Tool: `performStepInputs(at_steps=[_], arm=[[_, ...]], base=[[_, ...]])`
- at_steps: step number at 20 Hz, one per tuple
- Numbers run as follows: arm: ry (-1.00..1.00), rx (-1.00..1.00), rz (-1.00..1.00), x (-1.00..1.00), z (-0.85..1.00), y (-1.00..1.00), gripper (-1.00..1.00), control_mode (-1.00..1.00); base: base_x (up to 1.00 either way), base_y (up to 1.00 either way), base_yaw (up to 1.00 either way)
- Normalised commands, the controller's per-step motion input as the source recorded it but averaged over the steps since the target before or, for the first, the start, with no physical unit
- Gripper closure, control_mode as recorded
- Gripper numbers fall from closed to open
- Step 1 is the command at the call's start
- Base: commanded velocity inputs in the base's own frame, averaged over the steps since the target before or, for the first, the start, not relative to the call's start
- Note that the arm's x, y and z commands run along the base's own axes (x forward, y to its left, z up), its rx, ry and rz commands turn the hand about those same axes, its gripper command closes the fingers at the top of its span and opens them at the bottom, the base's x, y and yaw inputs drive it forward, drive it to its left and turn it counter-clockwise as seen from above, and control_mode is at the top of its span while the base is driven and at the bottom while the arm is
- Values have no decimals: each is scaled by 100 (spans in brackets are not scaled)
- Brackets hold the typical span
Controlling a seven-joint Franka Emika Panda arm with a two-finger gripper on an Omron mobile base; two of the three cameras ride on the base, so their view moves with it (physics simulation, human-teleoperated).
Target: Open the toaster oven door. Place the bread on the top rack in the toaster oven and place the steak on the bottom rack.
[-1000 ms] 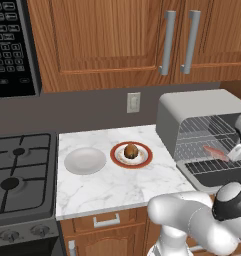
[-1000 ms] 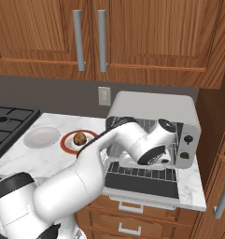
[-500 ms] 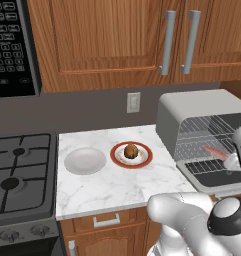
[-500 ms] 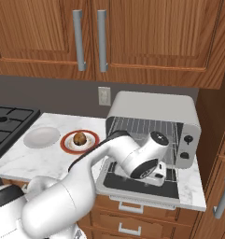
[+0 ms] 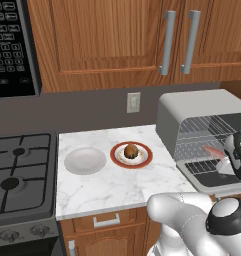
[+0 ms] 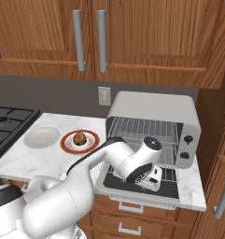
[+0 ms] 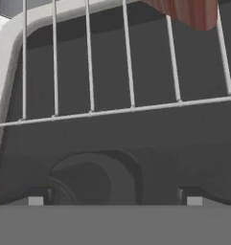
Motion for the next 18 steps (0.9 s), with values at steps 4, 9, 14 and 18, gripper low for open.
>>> performStepInputs(at_steps=[4, 9, 14, 18], arm=[[7, 0, -2, 26, -29, 0, -100, -100], [1, 0, 0, 31, -29, 0, -100, -100], [0, 0, 0, 28, -23, 0, -100, -100], [0, 0, 0, 19, -17, 0, -100, -100]], base=[[0, 0, 0], [0, 0, 0], [0, 0, 0], [0, 0, 0]])
